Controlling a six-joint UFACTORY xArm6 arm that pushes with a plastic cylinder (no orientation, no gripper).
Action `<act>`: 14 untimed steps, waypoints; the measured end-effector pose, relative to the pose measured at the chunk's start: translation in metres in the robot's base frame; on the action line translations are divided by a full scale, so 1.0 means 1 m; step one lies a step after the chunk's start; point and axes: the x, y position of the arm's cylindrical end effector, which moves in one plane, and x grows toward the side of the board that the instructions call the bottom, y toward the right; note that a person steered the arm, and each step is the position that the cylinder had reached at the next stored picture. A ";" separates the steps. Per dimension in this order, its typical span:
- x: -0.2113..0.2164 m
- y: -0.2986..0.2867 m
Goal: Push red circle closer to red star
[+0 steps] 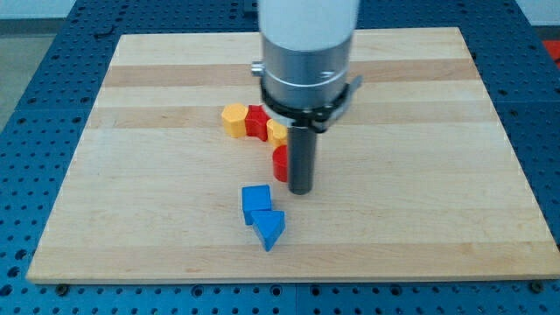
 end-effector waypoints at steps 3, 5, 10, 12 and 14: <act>-0.011 0.011; -0.018 0.018; -0.034 -0.032; -0.024 -0.061; -0.038 -0.065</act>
